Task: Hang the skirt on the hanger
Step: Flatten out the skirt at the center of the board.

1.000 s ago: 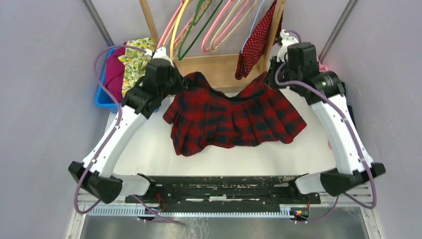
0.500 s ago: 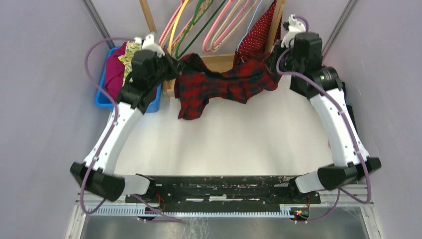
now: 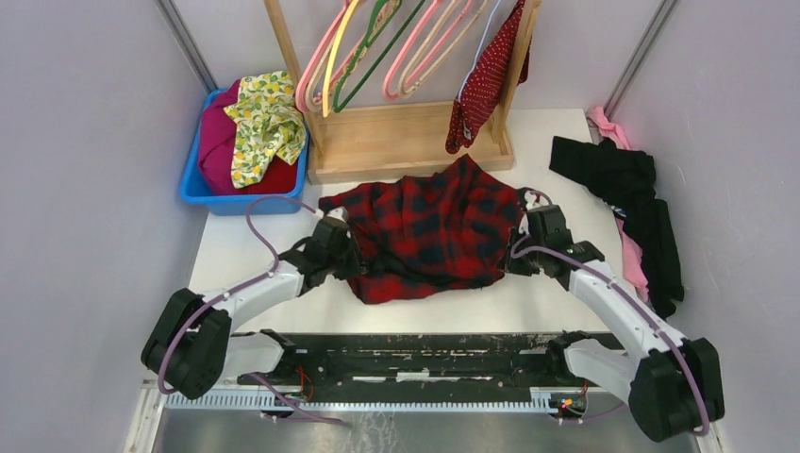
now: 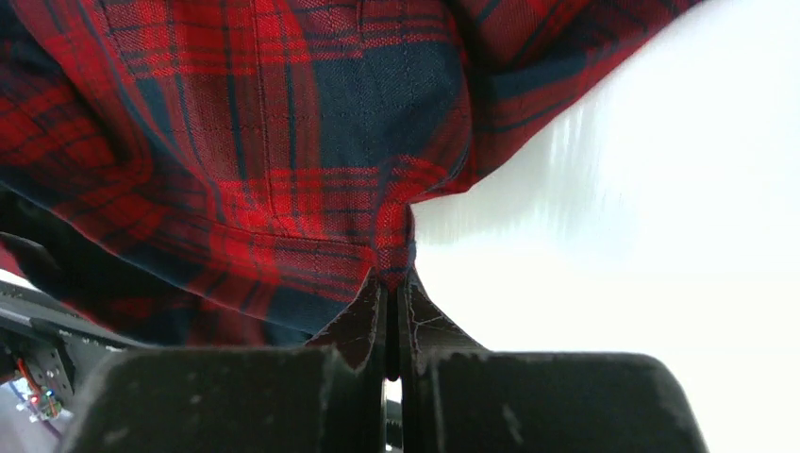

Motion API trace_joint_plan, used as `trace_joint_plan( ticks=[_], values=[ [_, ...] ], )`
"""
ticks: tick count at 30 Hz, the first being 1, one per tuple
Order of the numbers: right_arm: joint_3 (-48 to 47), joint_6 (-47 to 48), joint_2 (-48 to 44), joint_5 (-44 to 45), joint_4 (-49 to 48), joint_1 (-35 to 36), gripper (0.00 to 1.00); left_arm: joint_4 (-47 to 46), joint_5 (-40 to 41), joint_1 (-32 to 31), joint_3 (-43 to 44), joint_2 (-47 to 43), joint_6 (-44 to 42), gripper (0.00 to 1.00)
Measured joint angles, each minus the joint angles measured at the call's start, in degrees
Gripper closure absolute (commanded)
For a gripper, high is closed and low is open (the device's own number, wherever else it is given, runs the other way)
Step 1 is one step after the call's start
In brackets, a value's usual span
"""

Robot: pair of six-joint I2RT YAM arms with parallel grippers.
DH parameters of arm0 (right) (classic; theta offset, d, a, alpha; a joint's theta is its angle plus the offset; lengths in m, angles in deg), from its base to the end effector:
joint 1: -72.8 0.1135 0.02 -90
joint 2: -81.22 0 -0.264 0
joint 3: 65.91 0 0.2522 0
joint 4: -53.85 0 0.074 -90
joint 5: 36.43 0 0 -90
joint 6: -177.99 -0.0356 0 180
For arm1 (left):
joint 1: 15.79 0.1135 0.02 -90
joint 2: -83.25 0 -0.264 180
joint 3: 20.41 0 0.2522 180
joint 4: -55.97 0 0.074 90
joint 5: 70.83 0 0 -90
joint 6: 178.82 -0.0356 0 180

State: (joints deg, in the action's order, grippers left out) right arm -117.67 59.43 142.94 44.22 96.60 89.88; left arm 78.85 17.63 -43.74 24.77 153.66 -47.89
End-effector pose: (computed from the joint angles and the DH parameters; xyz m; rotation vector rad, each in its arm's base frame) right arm 0.1985 0.0670 0.2155 0.1853 2.5473 0.5265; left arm 0.2052 -0.1100 0.1731 -0.2692 2.4796 -0.5676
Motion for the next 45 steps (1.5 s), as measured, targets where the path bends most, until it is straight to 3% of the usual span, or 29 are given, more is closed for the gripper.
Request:
trace_joint_plan(
  ticks=[3, 5, 8, 13, 14, 15, 16, 24, 33, 42, 45],
  values=[
    [2.0, -1.7, -4.3, -0.4, 2.3, 0.0, 0.85, -0.4, 0.1, -4.3, -0.7, 0.2, 1.4, 0.67],
    [1.8, -2.2, -6.7, -0.9, 2.4, 0.0, 0.69, -0.7, 0.3, -5.2, -0.7, 0.1, 1.7, 0.61],
    [1.6, -2.4, -8.3, -1.6, 3.1, 0.0, 0.53, 0.5, 0.7, -5.4, -0.7, -0.8, 1.7, 0.52],
    [1.4, -1.6, -8.7, -2.5, 6.5, 0.0, 0.44, 4.6, 1.5, -5.6, -0.4, -6.7, 1.6, 0.44],
    [1.4, -1.3, -9.0, -2.6, 7.8, 0.0, 0.44, 5.5, 1.4, -5.6, 0.0, -8.0, 1.5, 0.35],
    [1.3, -1.2, -9.7, -2.6, 8.7, 0.0, 0.44, 6.2, 1.3, -5.6, 0.5, -9.1, 1.5, 0.09],
    [1.1, -1.2, -10.7, -2.7, 9.8, 0.0, 0.42, 7.1, 1.1, -5.6, 1.2, -10.3, 1.3, 0.00],
    [-9.8, -1.1, -14.6, -2.7, 16.0, 0.0, 0.36, 12.5, -0.5, -5.6, 6.8, -18.3, 0.6, 0.01],
    [-18.2, -0.2, 2.2, -4.9, 9.9, 0.0, 0.37, 15.9, 4.0, -5.1, 8.3, -19.8, 1.4, 0.01],
    [-23.4, 0.4, 24.1, -3.4, -0.3, 5.7, 0.38, 6.1, 7.6, -1.4, 3.8, -0.8, 3.9, 0.00],
    [-23.6, 0.5, 28.6, -2.6, -3.4, 7.5, 0.38, 2.2, 8.0, -0.8, 1.7, 3.4, 5.2, 0.08]
  ],
)
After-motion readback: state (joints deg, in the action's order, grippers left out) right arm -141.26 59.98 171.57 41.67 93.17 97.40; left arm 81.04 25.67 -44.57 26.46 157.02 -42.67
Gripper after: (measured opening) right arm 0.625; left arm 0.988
